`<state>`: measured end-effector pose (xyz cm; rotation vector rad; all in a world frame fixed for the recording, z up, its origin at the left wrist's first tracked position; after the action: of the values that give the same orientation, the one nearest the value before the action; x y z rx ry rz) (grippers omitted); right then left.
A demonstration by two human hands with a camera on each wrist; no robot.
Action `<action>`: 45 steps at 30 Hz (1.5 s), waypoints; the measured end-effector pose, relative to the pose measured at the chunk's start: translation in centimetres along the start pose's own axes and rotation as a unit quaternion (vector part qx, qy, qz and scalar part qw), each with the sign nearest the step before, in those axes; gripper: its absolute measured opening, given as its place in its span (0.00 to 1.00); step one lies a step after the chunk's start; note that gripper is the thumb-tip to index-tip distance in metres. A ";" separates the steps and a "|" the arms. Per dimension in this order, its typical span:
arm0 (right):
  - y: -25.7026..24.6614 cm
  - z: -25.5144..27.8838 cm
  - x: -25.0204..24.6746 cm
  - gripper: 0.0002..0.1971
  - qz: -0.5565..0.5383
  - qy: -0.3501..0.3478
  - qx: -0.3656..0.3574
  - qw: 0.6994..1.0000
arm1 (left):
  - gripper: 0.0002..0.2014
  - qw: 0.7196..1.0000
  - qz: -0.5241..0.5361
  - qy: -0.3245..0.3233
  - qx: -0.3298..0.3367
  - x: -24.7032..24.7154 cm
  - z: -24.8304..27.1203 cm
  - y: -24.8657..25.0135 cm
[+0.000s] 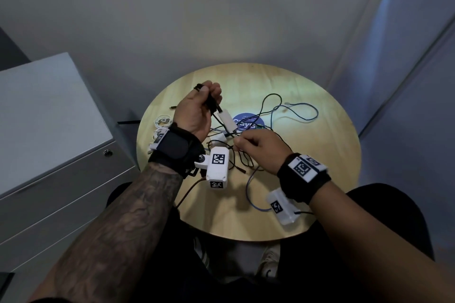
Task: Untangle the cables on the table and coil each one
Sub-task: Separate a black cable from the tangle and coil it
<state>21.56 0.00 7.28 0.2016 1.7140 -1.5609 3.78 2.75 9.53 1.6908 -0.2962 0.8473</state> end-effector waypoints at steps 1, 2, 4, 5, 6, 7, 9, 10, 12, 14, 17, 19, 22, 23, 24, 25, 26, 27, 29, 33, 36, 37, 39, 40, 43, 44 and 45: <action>-0.6 0.4 -0.5 0.14 -0.014 -0.002 -0.006 1.000 | 0.09 1.000 -0.018 0.001 0.010 -0.2 0.1 -0.3; -1.3 0.8 -1.0 0.14 -0.027 -0.004 -0.011 1.000 | 0.08 0.999 -0.040 -0.002 0.017 -0.3 0.3 -0.5; -2.5 1.2 -2.2 0.11 -0.057 0.004 -0.027 0.998 | 0.08 0.995 -0.094 -0.020 0.028 -0.2 0.7 -1.0; -3.1 1.3 -3.1 0.10 -0.080 0.021 -0.030 0.996 | 0.08 0.990 -0.131 -0.035 0.032 -0.2 0.9 -1.2; -3.5 1.3 -4.0 0.09 -0.111 0.045 -0.028 0.992 | 0.08 0.982 -0.176 -0.053 0.033 -0.2 1.2 -1.3; -3.8 1.3 -5.0 0.08 -0.141 0.072 -0.027 0.987 | 0.07 0.973 -0.217 -0.074 0.029 -0.2 1.4 -1.5; -4.3 0.9 -6.9 0.09 -0.166 0.130 -0.034 0.977 | 0.07 0.957 -0.262 -0.122 -0.003 0.1 2.3 -1.6; -4.4 0.7 -7.4 0.09 -0.158 0.149 -0.042 0.975 | 0.08 0.950 -0.274 -0.151 -0.024 0.5 2.9 -1.5; -4.5 0.1 -7.7 0.09 -0.134 0.168 -0.061 0.975 | 0.14 0.923 -0.311 -0.217 -0.064 1.5 4.0 -1.4; -3.9 -0.7 -7.8 0.08 -0.122 0.187 -0.065 0.973 | 0.20 0.901 -0.324 -0.268 -0.109 2.6 4.9 -1.1; -2.6 -1.6 -7.8 0.08 -0.133 0.216 -0.048 0.966 | 0.18 0.907 -0.231 -0.309 -0.169 4.1 5.8 0.1; -1.5 -2.0 -6.8 0.09 -0.140 0.189 -0.024 0.972 | 0.15 0.926 -0.148 -0.297 -0.181 4.8 5.9 1.0; -0.6 -1.7 -3.8 0.11 -0.127 0.096 -0.004 0.987 | 0.13 0.958 -0.011 -0.236 -0.164 5.0 4.9 1.8; -0.4 -1.4 -2.8 0.11 -0.105 0.067 0.004 0.992 | 0.13 0.967 0.022 -0.207 -0.148 4.7 4.3 1.9; -0.2 -1.1 -2.1 0.11 -0.075 0.040 0.014 0.996 | 0.12 0.975 0.045 -0.174 -0.129 4.3 3.7 1.9; 0.2 -0.8 -1.5 0.10 -0.050 0.017 0.021 0.998 | 0.12 0.982 0.061 -0.139 -0.110 3.8 3.0 1.8; 0.5 -0.5 -1.1 0.10 -0.036 0.000 0.026 0.999 | 0.12 0.987 0.073 -0.102 -0.097 3.3 2.4 1.5; 0.7 -0.1 -0.8 0.10 -0.036 -0.015 0.027 0.999 | 0.11 0.991 0.081 -0.067 -0.088 2.7 2.0 1.2; 0.4 0.3 -0.5 0.11 -0.026 -0.045 0.014 0.999 | 0.11 0.994 0.083 -0.018 -0.071 1.8 1.5 0.5; -0.9 1.2 -0.4 0.17 0.017 -0.097 -0.018 0.995 | 0.13 0.997 0.053 0.028 -0.038 1.0 1.0 -0.6; -1.3 1.8 -1.7 0.17 -0.009 -0.083 -0.031 0.996 | 0.12 0.999 0.002 0.042 0.020 0.4 0.1 -0.6; -1.4 1.8 -2.5 0.14 -0.025 -0.058 -0.026 0.998 | 0.11 0.998 -0.021 0.041 0.034 0.1 -0.1 -0.5; -2.1 1.4 -4.3 0.07 -0.066 0.000 -0.024 0.998 | 0.09 0.995 -0.085 0.024 0.049 -0.4 0.0 -0.5; -2.6 1.1 -5.3 0.06 -0.081 0.025 -0.033 0.996 | 0.08 0.988 -0.143 -0.003 0.054 -0.4 0.3 -0.6; -4.0 -0.3 -7.4 0.05 -0.064 0.087 -0.071 0.992 | 0.09 0.935 -0.326 -0.128 0.053 0.9 2.0 -0.9; -4.3 -0.7 -7.8 0.05 -0.045 0.110 -0.083 0.989 | 0.11 0.921 -0.351 -0.164 0.041 1.5 2.6 -1.0; -4.6 -1.2 -8.3 0.05 -0.025 0.135 -0.096 0.986 | 0.14 0.913 -0.362 -0.189 0.021 2.0 3.0 -1.0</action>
<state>23.89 3.14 15.99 0.2835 2.0828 -1.4429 6.87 0.76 9.89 1.8067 0.1024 -0.0284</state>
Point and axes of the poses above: each hand's wrist, its own z-axis away from the middle knuckle, its own x-axis out of the palm, y = z × x, the point moved 2 cm from there along -z, towards the middle knuckle, and after that the axes turned 9 degrees about x, right-handed, at the moved point
